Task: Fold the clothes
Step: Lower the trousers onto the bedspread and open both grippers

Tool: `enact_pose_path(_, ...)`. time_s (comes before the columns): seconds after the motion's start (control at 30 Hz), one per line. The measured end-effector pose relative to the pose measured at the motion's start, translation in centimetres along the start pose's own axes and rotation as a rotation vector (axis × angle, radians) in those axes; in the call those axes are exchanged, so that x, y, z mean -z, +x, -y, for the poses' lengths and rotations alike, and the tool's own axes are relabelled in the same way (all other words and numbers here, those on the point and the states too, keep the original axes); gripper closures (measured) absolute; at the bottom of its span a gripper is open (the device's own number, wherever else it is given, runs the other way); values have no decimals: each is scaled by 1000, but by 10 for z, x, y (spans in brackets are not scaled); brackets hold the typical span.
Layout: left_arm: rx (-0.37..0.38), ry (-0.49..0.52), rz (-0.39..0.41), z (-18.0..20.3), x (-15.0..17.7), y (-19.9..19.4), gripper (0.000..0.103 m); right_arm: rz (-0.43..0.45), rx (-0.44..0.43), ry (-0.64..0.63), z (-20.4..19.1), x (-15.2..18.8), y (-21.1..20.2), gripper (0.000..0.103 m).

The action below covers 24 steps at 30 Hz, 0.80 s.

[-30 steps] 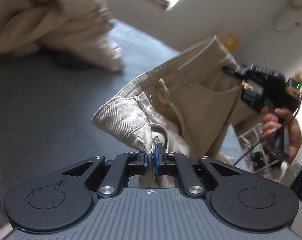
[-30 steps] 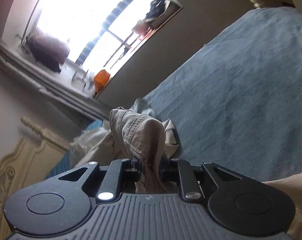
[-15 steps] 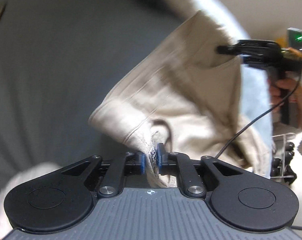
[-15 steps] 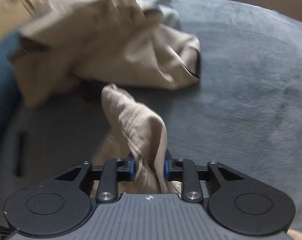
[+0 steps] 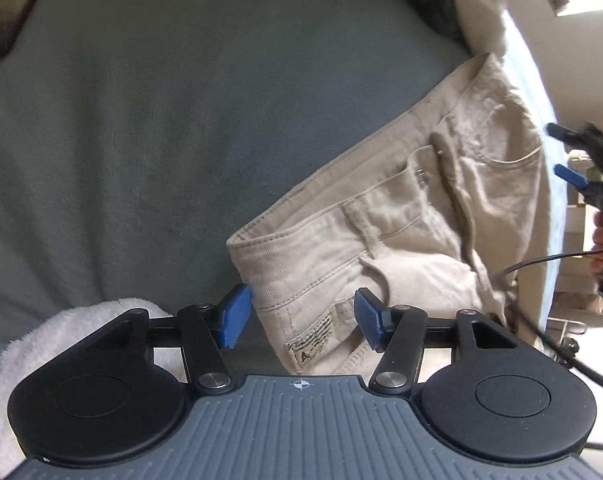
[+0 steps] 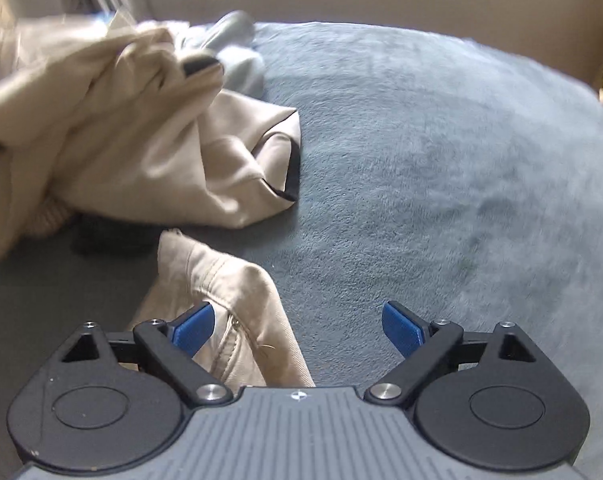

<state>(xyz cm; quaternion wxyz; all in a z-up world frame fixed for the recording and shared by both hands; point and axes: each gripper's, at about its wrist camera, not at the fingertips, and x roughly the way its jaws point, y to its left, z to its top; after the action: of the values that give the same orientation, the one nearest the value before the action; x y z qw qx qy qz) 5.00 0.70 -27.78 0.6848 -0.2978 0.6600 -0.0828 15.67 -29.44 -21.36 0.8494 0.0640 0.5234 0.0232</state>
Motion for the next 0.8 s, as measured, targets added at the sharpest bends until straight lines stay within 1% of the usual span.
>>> enact_pose_path(0.1,2,-18,-1,-4,-3,8,46,-15,-82,59,14,0,3,8)
enact_pose_path(0.17,-9,-22,-6,-5,-5,14,48,-27,-112,74,17,-10,14,8)
enact_pose_path(0.2,-19,-22,-9,-4,-6,17,52,-32,-127,81,19,-14,20,8)
enact_pose_path(0.27,-43,-20,-6,-3,-8,20,59,-82,-155,95,14,-21,36,8)
enact_pose_path(0.33,-59,-10,3,0,-9,20,64,-133,-183,109,10,-28,51,8)
enact_pose_path(0.4,-76,10,17,4,-8,19,78,-184,-211,124,5,-35,67,10)
enact_pose_path(0.43,-86,20,24,6,-8,19,79,-210,-225,131,2,-39,75,14)
enact_pose_path(0.47,-95,30,31,8,-7,18,86,-236,-239,138,0,-42,83,27)
enact_pose_path(0.5,-104,37,42,9,-6,16,90,-242,-238,91,-8,-42,83,47)
enact_pose_path(0.53,-111,43,54,11,-5,13,91,-247,-236,38,-15,-41,82,57)
enact_pose_path(0.57,-112,55,70,13,-3,7,93,-251,-233,-14,-23,-40,82,74)
enact_pose_path(0.6,-110,70,88,15,-1,-1,94,-239,-230,-67,-29,-38,77,84)
enact_pose_path(0.63,-108,85,105,17,2,-9,94,-217,-239,-108,-33,-36,71,85)
enact_pose_path(0.67,-106,100,123,20,4,-17,95,-193,-278,-113,-33,-34,62,91)
enact_pose_path(0.8,-100,171,191,29,14,-49,96,-96,-468,-141,-39,-35,20,93)
